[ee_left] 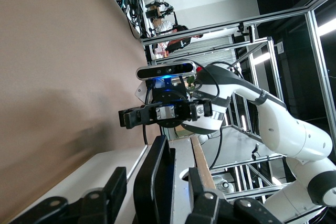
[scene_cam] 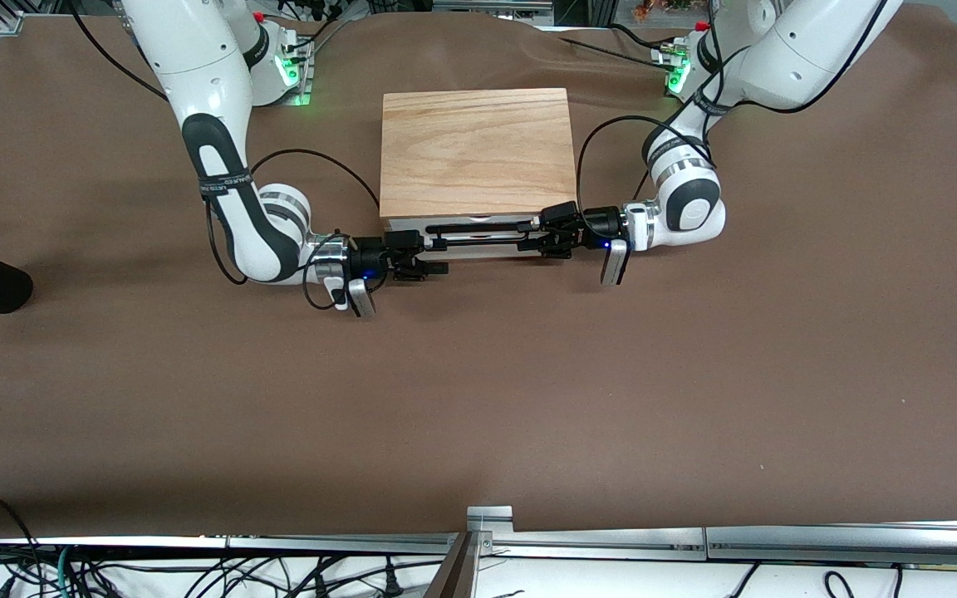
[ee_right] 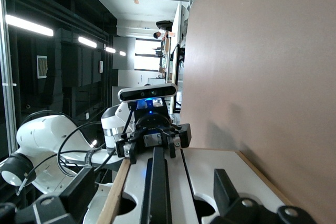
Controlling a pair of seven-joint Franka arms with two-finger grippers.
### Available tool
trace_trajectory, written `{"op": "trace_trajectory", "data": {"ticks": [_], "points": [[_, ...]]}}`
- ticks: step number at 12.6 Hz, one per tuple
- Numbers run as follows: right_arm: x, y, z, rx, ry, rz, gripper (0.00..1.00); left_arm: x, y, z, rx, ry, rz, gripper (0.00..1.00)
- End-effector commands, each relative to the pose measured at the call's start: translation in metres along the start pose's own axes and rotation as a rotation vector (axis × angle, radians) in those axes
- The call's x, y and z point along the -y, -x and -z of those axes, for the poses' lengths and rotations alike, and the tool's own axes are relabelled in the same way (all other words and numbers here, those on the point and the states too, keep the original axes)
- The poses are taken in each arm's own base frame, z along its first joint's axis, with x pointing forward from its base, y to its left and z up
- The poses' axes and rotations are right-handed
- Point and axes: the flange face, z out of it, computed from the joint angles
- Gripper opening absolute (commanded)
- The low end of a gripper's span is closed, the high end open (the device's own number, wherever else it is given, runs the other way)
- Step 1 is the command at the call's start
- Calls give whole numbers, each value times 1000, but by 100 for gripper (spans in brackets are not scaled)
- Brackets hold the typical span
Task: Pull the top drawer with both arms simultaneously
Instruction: 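Close the right gripper on the handle while the left gripper grasps, then hold the black drawer handle firmly with both grippers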
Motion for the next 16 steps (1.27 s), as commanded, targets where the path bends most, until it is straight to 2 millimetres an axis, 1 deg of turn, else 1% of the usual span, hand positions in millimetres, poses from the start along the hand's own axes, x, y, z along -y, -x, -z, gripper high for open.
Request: {"op": "trace_trajectory", "data": {"ticks": [1, 3, 4, 5, 7, 9, 10, 14, 16], "points": [[-7, 13, 1, 25, 15, 25, 98, 21, 26, -7, 17, -13, 41, 36], [-11, 20, 4, 33, 16, 29, 95, 23, 30, -6, 20, -17, 49, 19], [-11, 23, 4, 44, 12, 41, 92, 25, 34, -5, 22, -19, 56, 16], [-9, 23, 3, 51, 1, 45, 89, 27, 36, -5, 22, -20, 63, 11], [-7, 23, 3, 53, -5, 47, 82, 28, 38, -4, 23, -23, 70, 12], [-4, 22, 2, 60, -7, 51, 78, 29, 38, -3, 23, -27, 89, 10], [-4, 23, 2, 62, -7, 50, 75, 29, 38, -3, 23, -27, 89, 1], [4, 22, 0, 85, -23, 63, 46, 30, 37, -1, 20, -31, 90, 0], [10, 24, -1, 123, -30, 65, 43, 32, 34, 2, 18, -51, 85, 0]]}}
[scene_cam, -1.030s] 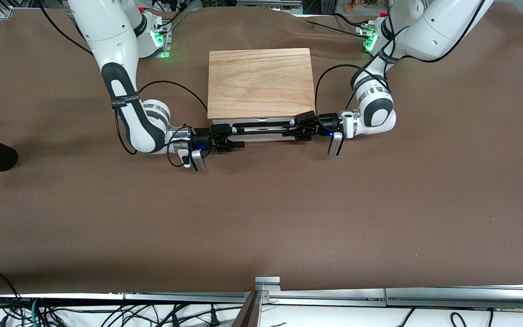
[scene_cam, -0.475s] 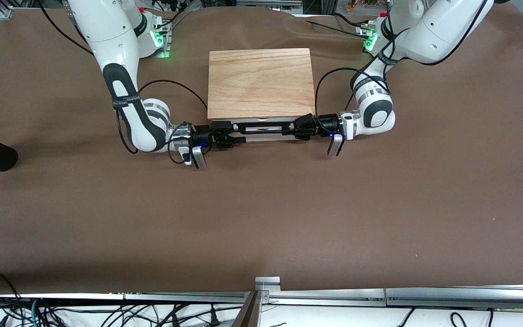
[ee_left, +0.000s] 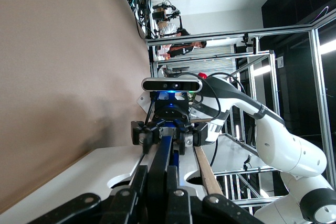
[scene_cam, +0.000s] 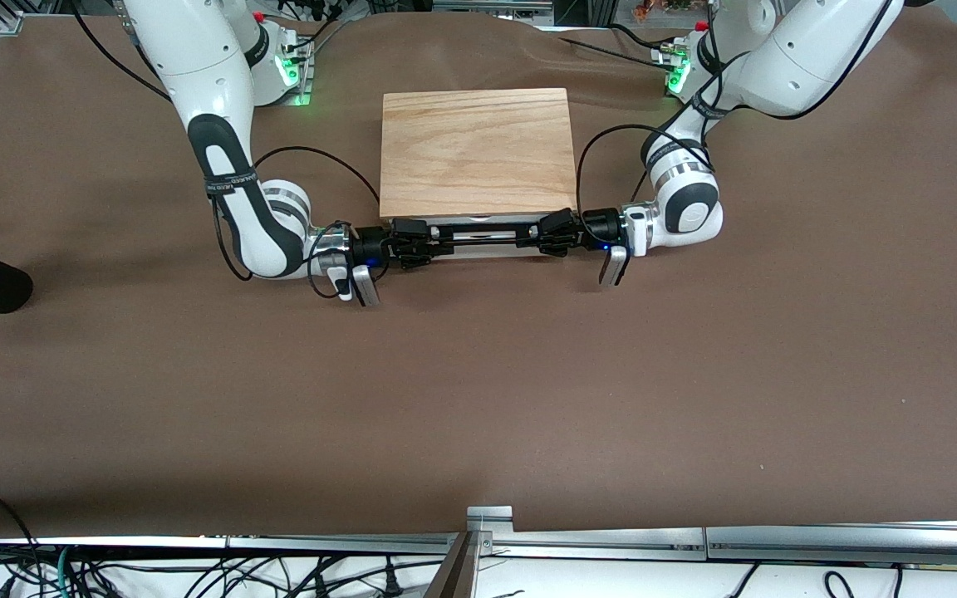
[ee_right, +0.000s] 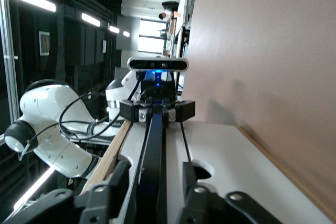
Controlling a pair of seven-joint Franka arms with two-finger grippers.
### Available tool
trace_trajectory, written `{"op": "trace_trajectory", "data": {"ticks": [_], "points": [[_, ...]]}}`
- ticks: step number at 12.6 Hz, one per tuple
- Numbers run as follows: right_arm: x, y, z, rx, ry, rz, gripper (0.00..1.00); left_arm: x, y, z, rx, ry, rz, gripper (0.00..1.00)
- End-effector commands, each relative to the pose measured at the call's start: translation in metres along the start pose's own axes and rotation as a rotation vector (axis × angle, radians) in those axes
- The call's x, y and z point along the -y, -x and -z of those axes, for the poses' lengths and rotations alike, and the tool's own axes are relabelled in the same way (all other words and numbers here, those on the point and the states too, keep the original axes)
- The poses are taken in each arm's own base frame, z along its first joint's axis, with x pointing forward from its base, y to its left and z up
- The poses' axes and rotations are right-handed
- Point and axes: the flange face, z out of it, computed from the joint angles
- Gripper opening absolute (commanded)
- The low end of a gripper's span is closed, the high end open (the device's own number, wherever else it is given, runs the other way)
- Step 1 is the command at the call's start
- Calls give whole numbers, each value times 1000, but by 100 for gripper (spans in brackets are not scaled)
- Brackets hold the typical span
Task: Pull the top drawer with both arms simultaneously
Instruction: 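Hold the black drawer handle firmly with both grippers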
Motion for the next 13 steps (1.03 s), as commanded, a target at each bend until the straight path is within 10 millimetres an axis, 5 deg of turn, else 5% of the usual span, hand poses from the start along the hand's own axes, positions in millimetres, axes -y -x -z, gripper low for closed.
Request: {"op": "trace_trajectory", "data": {"ticks": [1, 5, 13], "points": [[13, 3, -1, 36, -9, 17, 42, 26, 28, 2, 29, -73, -7, 0], [13, 1, 1, 33, -7, 19, 15, 26, 27, 2, 29, -74, -5, 0], [8, -12, 13, 7, 3, 26, 6, 31, 21, 9, 13, -100, 63, 0]]}}
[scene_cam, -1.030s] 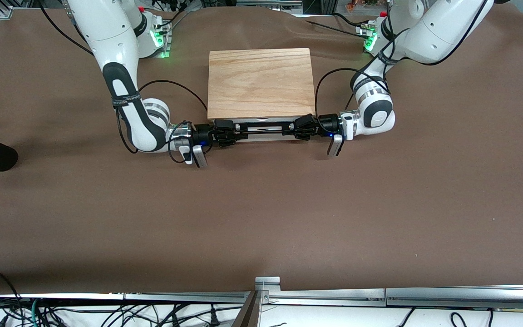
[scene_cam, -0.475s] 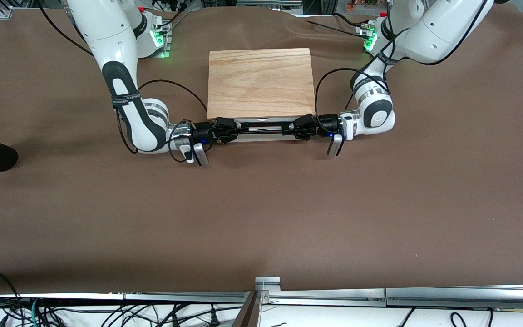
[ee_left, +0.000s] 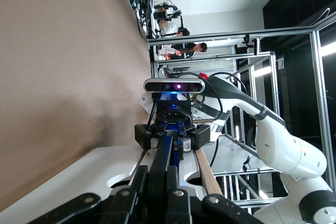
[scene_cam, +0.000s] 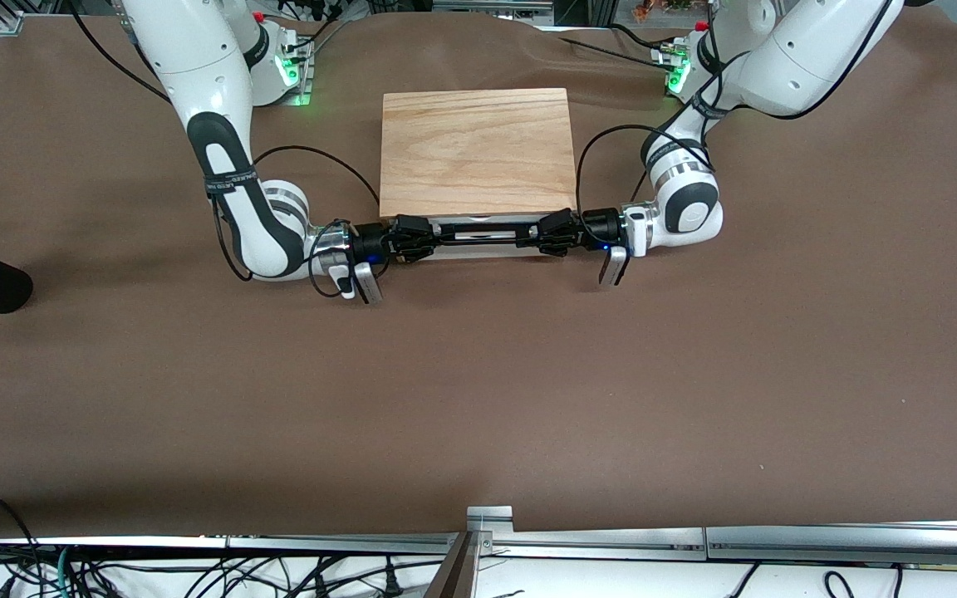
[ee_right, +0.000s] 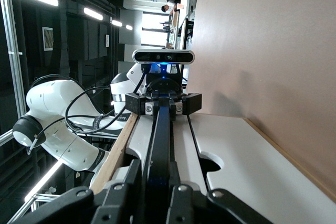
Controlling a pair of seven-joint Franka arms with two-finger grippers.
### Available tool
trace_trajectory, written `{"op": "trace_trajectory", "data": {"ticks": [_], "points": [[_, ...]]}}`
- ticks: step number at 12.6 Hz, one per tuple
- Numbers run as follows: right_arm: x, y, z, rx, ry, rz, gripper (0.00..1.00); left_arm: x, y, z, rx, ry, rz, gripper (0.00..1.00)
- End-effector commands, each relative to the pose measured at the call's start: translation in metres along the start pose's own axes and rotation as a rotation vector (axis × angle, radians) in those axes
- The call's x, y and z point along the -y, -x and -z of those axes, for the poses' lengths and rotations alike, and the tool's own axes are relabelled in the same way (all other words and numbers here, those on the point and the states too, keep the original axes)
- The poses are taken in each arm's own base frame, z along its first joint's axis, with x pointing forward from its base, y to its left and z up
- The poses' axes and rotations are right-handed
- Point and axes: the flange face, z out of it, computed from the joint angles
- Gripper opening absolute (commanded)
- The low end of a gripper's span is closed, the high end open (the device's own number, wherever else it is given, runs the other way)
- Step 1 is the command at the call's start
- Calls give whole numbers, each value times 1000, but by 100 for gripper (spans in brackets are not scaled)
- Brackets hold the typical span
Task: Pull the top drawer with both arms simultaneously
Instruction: 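Hold the black drawer handle firmly with both grippers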
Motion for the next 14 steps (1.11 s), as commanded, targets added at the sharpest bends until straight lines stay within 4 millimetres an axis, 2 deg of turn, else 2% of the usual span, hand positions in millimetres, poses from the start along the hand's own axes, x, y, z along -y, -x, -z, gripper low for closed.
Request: {"op": "trace_trajectory", "data": {"ticks": [1, 5, 9, 11, 14], "points": [[4, -15, 14, -13, 17, 51, 6, 34, 19, 12, 7, -114, 42, 0], [6, -32, 17, -26, 23, 34, 6, 35, 12, 16, -9, -134, 79, 0], [5, -53, 26, -42, 33, 43, 6, 33, -4, 17, -31, -170, 108, 0], [5, -54, 25, -41, 37, 33, 6, 32, -6, 19, -38, -171, 131, 0], [3, -54, 27, -42, 38, 32, 6, 29, -21, 21, -28, -176, 140, 0]]}}
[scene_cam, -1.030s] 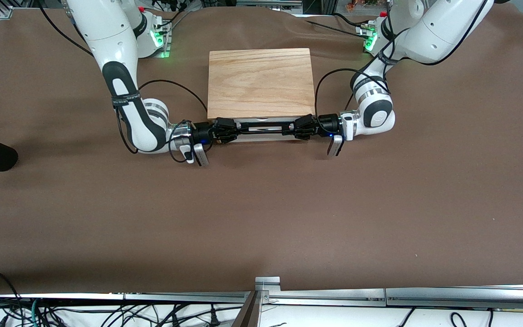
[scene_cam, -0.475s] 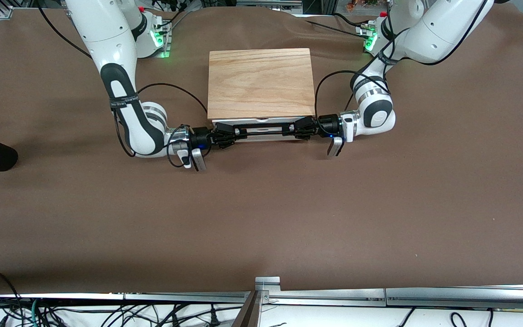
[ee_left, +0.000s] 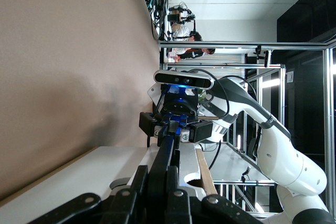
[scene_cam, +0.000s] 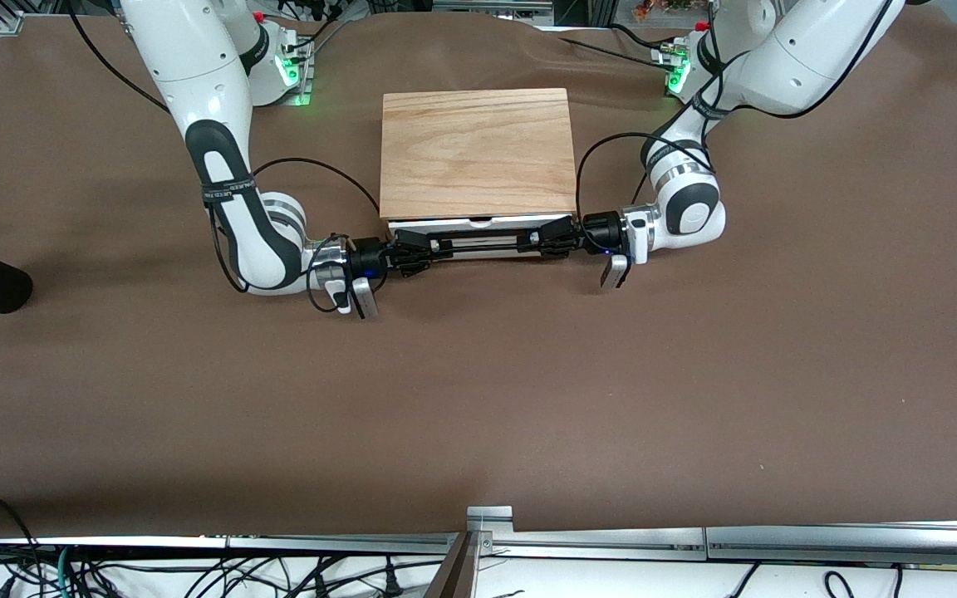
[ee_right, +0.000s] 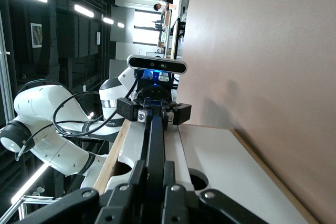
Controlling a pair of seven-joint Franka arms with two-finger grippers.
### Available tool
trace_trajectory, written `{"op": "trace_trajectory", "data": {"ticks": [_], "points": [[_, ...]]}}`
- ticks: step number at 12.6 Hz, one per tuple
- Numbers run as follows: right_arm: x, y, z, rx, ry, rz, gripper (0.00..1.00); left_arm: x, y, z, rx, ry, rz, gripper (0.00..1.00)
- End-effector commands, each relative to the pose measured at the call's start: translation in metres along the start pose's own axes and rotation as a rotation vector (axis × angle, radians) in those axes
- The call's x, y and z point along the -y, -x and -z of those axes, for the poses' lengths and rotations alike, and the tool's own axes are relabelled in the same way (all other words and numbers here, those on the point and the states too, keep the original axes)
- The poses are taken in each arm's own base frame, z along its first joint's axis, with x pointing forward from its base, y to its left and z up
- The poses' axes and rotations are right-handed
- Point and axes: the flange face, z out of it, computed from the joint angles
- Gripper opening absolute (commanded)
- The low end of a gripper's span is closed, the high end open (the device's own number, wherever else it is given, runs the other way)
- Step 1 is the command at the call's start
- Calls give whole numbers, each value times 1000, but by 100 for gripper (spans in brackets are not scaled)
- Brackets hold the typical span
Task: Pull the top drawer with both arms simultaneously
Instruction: 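Pull the handle away from the box with both grippers together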
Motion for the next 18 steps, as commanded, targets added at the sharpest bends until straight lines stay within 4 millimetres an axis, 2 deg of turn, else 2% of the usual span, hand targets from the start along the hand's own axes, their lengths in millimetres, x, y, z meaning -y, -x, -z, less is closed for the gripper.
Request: {"op": "trace_trajectory", "data": {"ticks": [1, 4, 8, 11, 18], "points": [[1, -29, 20, -55, 0, 9, 6, 30, -17, 19, -24, -140, 57, 0], [-2, -45, 30, -72, 0, 24, 6, 35, -39, 30, -25, -154, 34, 0], [-1, -63, 37, -86, 6, 9, 6, 43, -57, 29, -30, -143, 22, 0], [-8, -76, 50, -104, 14, 13, 6, 50, -83, 43, -27, -162, -21, 0], [-7, -96, 65, -124, 30, -16, 6, 63, -127, 59, -12, -179, -26, 0]]}}
